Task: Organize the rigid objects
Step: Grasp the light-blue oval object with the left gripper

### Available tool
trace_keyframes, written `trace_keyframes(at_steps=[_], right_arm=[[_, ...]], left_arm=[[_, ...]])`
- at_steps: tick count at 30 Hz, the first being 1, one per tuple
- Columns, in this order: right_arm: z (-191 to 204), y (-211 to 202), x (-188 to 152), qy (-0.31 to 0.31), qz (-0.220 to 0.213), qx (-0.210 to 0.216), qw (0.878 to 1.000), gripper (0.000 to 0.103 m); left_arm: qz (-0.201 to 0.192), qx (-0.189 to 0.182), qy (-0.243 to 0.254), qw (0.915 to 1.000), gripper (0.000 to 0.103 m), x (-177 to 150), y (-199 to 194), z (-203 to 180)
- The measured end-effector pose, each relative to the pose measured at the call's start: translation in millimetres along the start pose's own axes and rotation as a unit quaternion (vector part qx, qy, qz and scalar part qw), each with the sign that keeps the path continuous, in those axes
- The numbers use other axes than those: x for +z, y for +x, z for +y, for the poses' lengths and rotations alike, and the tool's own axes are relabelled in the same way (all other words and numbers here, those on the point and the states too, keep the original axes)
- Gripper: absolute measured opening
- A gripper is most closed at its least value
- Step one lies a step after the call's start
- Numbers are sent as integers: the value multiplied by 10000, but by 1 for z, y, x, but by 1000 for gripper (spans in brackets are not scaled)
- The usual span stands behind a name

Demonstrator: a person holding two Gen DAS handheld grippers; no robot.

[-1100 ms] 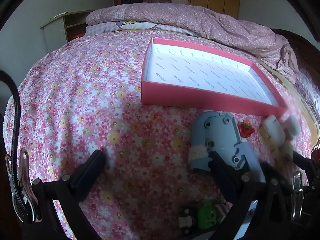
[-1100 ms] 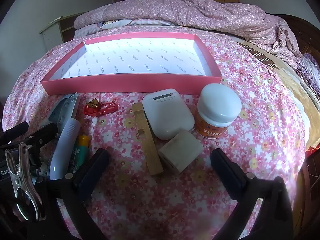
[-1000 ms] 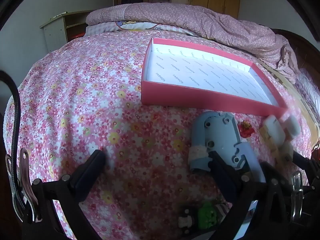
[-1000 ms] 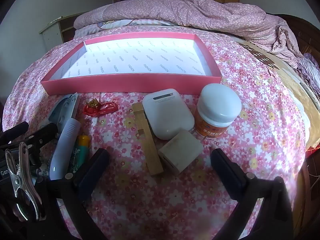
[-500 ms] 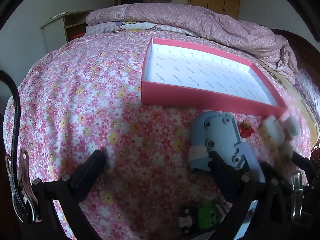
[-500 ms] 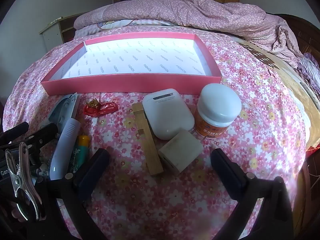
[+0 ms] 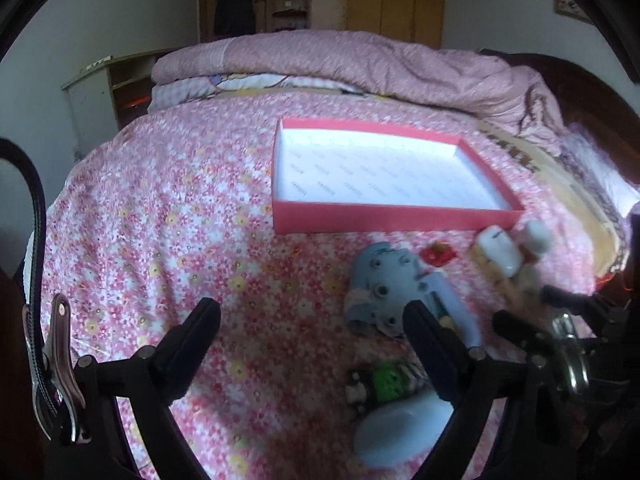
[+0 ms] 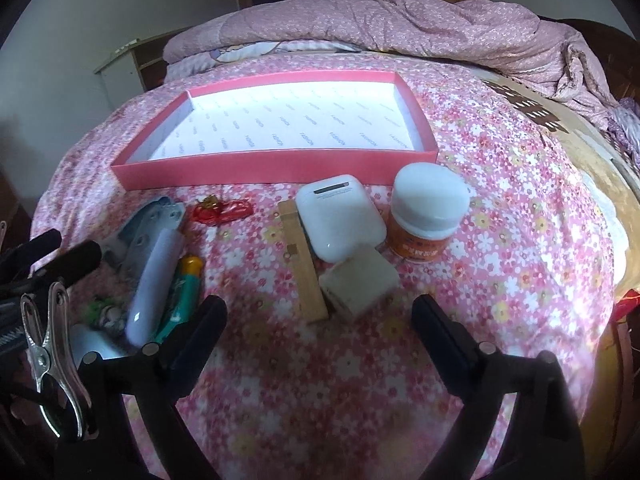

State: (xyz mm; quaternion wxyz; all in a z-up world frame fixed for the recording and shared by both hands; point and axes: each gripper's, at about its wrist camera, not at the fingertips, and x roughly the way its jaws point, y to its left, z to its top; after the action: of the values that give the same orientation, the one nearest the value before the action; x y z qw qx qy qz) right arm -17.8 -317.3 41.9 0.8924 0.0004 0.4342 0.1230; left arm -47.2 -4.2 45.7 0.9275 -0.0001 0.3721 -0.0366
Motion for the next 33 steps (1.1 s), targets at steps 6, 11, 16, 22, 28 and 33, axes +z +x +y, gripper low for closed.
trace_keyframes(at_steps=[6, 11, 16, 22, 28, 33], right_arm=[[1, -23, -7, -77, -137, 139, 9998, 95], [-1, -35, -15, -93, -96, 241, 9996, 95], [-9, -39, -21, 11, -19, 271, 9996, 95], [-14, -42, -24, 4, -9, 234, 9997, 95], [-15, -40, -26, 29, 22, 261, 9997, 92], [-18, -37, -27, 106, 69, 281, 9995, 92]], left_arm=[[59, -253, 10, 9997, 96, -13, -26, -2], [249, -534, 25, 9983, 96, -28, -31, -6], [370, -830, 281, 9955, 96, -40, -32, -18], [366, -1035, 716, 9914, 96, -44, -33, -37], [423, -976, 1041, 9889, 95, -49, -22, -52], [553, -897, 1020, 9892, 84, -51, -11, -51]])
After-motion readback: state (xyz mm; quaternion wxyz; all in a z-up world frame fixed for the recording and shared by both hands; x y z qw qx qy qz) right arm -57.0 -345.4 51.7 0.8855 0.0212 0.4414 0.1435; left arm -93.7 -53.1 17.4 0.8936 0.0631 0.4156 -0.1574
